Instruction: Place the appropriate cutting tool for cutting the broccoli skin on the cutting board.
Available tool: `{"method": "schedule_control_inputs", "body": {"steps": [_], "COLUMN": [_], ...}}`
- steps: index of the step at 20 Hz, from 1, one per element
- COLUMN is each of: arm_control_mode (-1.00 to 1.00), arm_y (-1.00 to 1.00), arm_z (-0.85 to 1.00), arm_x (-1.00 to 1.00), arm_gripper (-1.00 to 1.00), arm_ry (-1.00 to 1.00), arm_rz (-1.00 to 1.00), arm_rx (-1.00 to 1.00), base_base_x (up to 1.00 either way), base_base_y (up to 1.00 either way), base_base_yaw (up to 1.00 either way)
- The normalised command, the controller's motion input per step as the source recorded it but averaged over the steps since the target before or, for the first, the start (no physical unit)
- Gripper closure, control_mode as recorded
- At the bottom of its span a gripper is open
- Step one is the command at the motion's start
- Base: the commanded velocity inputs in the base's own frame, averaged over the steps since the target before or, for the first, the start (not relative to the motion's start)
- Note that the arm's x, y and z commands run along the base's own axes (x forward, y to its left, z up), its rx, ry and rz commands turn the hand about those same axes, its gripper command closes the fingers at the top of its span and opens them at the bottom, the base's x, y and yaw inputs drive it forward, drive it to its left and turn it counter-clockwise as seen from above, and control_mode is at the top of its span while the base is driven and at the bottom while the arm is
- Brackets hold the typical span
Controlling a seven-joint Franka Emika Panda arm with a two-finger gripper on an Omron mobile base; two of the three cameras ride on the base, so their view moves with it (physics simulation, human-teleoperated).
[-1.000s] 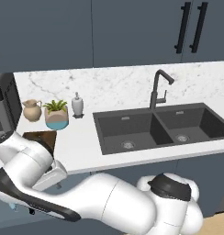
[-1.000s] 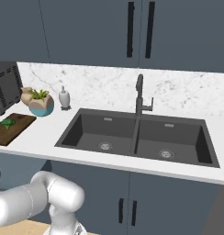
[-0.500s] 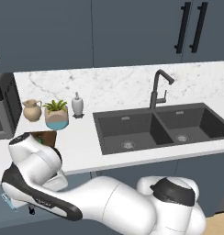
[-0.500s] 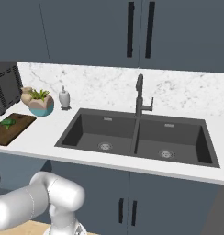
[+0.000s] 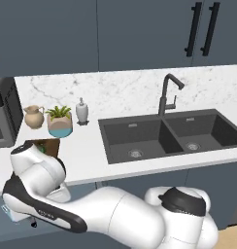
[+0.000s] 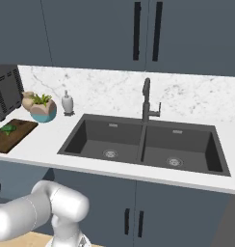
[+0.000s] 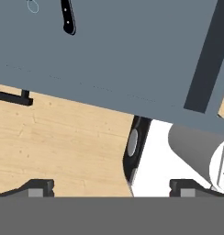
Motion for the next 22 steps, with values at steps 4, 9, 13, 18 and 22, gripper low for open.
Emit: {"method": "schedule_control_inputs", "body": {"steps": [4, 9, 13, 18, 22], "arm_control_mode": [-1.0, -1.0, -1.0, -1.0, -1.0], "arm_y": [0.12, 0.04, 0.09, 0.04, 0.02], "arm_z": [-0.03, -0.12, -0.13, -0.15, -0.22], "arm_x": [0.0, 0.0, 0.08, 0.22, 0.29], "arm_gripper": [-1.0, -1.0, -1.0, -1.0, -1.0], "arm_ry": [0.03, 0.0, 0.0, -0.05, -0.07], "arm_rz": [0.0, -0.02, -0.01, 0.0, 0.0], "arm_rx": [0.0, 0.03, 0.05, 0.08, 0.09], "base_base_x": [0.0, 0.0, 0.0, 0.0, 0.0], "base_base_y": [0.0, 0.0, 0.0, 0.0, 0.0], "base_base_yaw": [0.0, 0.0, 0.0, 0.0, 0.0]}}
